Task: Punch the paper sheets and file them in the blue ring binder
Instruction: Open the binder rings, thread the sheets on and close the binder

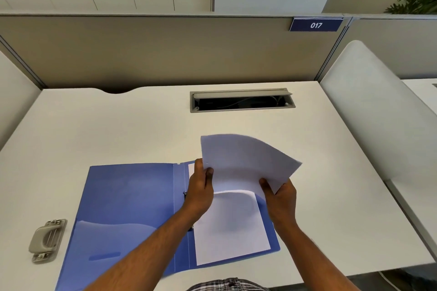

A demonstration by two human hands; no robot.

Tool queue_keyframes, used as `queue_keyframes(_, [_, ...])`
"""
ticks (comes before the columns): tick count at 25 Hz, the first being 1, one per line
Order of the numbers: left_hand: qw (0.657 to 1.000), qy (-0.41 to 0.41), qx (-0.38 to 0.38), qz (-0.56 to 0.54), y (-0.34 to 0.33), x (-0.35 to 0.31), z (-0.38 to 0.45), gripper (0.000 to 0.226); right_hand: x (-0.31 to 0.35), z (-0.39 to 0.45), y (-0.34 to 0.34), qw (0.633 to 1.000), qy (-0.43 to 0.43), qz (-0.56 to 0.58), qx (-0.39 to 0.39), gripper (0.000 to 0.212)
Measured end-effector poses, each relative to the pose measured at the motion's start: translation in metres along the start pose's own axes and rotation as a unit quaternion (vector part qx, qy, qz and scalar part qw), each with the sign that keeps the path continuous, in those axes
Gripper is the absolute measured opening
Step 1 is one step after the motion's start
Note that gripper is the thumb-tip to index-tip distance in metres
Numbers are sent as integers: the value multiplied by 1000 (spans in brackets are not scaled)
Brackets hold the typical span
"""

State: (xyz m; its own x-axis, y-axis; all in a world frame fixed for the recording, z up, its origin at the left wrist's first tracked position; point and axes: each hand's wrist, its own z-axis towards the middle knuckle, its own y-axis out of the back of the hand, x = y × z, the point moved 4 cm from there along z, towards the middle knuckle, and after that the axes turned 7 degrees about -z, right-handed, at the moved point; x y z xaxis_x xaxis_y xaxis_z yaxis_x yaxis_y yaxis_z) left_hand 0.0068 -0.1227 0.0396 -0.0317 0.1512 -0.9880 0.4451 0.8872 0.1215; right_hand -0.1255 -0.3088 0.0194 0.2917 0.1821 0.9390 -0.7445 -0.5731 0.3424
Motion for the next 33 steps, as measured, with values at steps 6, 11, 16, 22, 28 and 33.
queue_keyframes(6, [999,12,28,17,0,5,0,23,-9,-2,-4,1000,-10,-11,24,31])
queue_keyframes(11, [998,-1,-11,56,12,-6,7,7,-1,8,-4,998,-8,-33,43,23])
queue_keyframes(16, [992,74,-19,97,33,0,9,18,6,16,-3,989,-14,-54,138,25])
queue_keyframes(22, [978,188,-13,87,44,26,-9,18,-11,-3,-14,977,-72,-32,198,28])
queue_keyframes(28, [970,232,-7,78,58,60,-23,23,-24,-13,-13,973,-89,-77,197,19])
queue_keyframes(33, [963,246,-101,35,81,80,-31,14,-31,-12,-2,973,-99,-95,185,18])
